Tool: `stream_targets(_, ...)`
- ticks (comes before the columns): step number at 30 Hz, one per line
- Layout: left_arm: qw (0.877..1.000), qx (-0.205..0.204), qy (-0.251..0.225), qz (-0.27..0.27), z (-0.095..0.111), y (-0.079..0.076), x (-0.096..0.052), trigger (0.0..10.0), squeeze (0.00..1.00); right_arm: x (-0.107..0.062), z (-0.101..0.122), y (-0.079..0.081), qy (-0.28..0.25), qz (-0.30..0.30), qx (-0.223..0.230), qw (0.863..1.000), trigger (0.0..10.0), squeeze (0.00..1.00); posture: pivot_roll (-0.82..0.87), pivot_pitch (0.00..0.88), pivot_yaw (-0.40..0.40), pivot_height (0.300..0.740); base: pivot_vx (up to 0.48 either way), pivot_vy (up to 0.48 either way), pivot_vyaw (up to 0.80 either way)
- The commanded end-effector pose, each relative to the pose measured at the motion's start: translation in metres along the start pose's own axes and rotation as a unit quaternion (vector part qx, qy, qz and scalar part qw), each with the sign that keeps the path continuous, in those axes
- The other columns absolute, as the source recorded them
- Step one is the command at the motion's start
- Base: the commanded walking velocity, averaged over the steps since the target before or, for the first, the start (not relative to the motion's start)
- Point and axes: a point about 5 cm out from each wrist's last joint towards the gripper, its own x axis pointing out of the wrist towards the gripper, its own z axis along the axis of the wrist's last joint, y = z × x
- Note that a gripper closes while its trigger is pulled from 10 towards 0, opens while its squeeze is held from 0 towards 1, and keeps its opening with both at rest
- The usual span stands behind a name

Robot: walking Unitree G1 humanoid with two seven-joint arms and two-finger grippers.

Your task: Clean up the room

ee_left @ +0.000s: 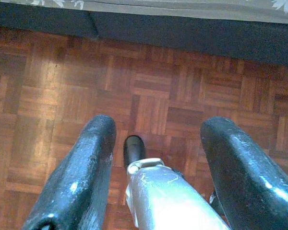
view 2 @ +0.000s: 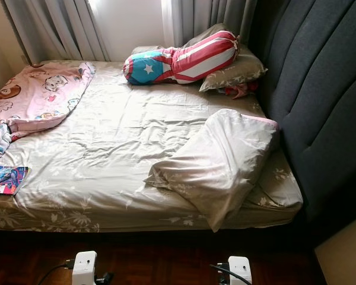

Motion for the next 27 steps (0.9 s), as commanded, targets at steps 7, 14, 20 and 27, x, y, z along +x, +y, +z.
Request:
stream_targets(7,1.0,-0.002,0.01,-0.003,-0.0029,0.0002,-0.0003,10.0,0.0,-0.0001,-0.0003,-0.0006,0.0,-0.001,0.003,1.0,10.0,0.0,-0.02,0.0,-0.026,0.74,0.319,0.0,0.0)
stream_targets(14,1.0,-0.002,0.009,-0.002,-0.0015,-0.0001,0.0001,10.0,0.0,0.0001,0.0004,-0.0005,-0.001,-0.001,0.003,1.0,10.0,0.0,-0.02,0.001,-0.025,0.74,0.354,0.0,0.0)
stream_targets(20,1.0,-0.002,0.008,-0.002,-0.0009,-0.0002,0.0002,10.0,0.0,0.0001,0.0007,-0.0005,-0.001,-0.001,0.004,1.0,10.0,0.0,-0.02,0.005,-0.026,0.74,0.369,0.0,0.0)
stream_targets(27,1.0,-0.002,0.007,-0.002,-0.0002,-0.0004,0.0004,10.0,0.0,0.0003,0.0018,-0.0005,-0.005,-0.001,0.007,1.0,10.0,0.0,-0.02,0.01,-0.026,0.74,0.371,0.0,0.0)
